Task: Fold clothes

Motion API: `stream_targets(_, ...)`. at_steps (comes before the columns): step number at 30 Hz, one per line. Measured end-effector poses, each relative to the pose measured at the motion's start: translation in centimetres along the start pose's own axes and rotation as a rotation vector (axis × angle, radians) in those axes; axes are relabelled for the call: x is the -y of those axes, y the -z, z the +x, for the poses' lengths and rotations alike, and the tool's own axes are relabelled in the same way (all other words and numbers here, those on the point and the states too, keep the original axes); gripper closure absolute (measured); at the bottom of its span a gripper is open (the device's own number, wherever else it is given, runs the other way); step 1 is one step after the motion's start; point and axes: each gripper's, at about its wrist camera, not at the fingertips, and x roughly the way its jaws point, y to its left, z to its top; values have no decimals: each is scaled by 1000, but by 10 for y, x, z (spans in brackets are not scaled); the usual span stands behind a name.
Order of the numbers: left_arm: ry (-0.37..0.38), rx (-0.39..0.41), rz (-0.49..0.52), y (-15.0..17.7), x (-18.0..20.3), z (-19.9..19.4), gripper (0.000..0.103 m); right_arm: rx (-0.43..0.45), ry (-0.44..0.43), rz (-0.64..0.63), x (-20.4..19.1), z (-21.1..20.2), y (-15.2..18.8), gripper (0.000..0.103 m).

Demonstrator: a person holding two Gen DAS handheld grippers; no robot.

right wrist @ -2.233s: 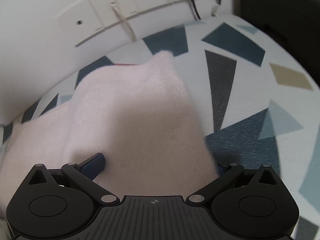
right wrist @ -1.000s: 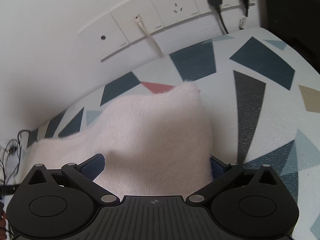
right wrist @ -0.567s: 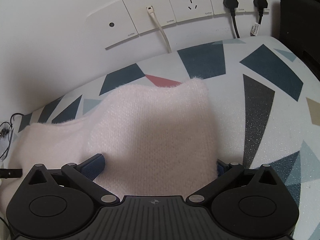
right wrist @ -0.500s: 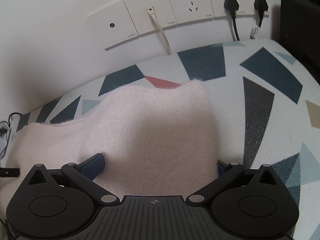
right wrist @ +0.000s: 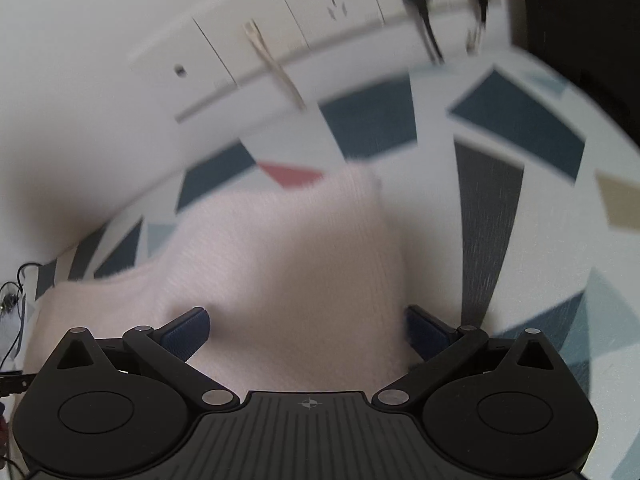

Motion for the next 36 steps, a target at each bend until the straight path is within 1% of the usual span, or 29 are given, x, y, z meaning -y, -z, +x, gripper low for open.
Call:
stream_targets(2, 6, -3, -4, -1, 4, 3, 0, -24, -20, -22, -1, 5, 3, 1)
stream_targets(3, 15, -6, -6, -2, 5, 3, 0, -40, -44, -40, -6, 7, 5, 1)
stream_targets(5, 56, -20, -5, -2, 7, 5, 0, -75, -96, -70, -15, 10, 10, 1)
stream_targets(7, 68, -27, 13, -2, 10, 6, 0, -99, -105, -117, -27, 14, 13, 1)
stream_targets(9, 74, -31, 24, -3, 9, 7, 0, -105, -90, -148, -33, 17, 13, 1)
stream_targets(12, 99, -37, -1, -3, 2, 6, 0, -124, -108, -105, -27, 15, 5, 1)
stream_targets(14, 113, -30, -7, -2, -1, 6, 0, -122, -85, -80, -22, 12, 0, 2)
stream_targets(17, 103, -31, 7, -2, 2, 8, 0, -114, -85, -70, -21, 11, 0, 1)
stream_targets(20, 101, -38, 0, -4, 1, 8, 0, -111, -55, -99, -28, 13, 2, 1)
stream_targets(23, 78, -45, -1, -5, 5, 10, 0, -113, -42, -109, -30, 14, 2, 1)
stream_targets(25, 44, -59, 38, -6, 15, 13, 0, -115, -40, -109, -31, 14, 2, 1)
stream_targets(27, 44, -57, 58, -5, 24, 14, 2, -121, -39, -122, -35, 15, 3, 1)
stream_targets(28, 44, -56, 68, -5, 29, 15, 5, -130, -53, -130, -38, 16, 3, 1)
stream_targets(29, 43, -55, 77, -5, 33, 15, 17, -139, -66, -138, -42, 17, 4, 1)
stream_targets(30, 43, -54, 87, -4, 38, 16, 25, -147, -74, -151, -47, 18, 5, 2)
stream_targets(31, 37, -50, 99, -4, 42, 17, 28, -149, -62, -188, -54, 20, 7, 4)
stream_targets(32, 23, -40, 104, -2, 45, 17, 31, -149, -49, -224, -60, 21, 9, 12)
stream_targets(33, 17, -28, 93, -1, 45, 16, 36, -142, -39, -251, -64, 22, 11, 17)
stream_targets(34, 15, -18, 79, 0, 45, 15, 41, -139, -41, -258, -66, 21, 11, 29)
stream_targets(35, 23, -13, 61, 1, 44, 14, 53, -139, -49, -260, -67, 20, 10, 45)
stream_targets(36, 30, -9, 41, 2, 45, 12, 58, -153, -79, -243, -66, 20, 9, 49)
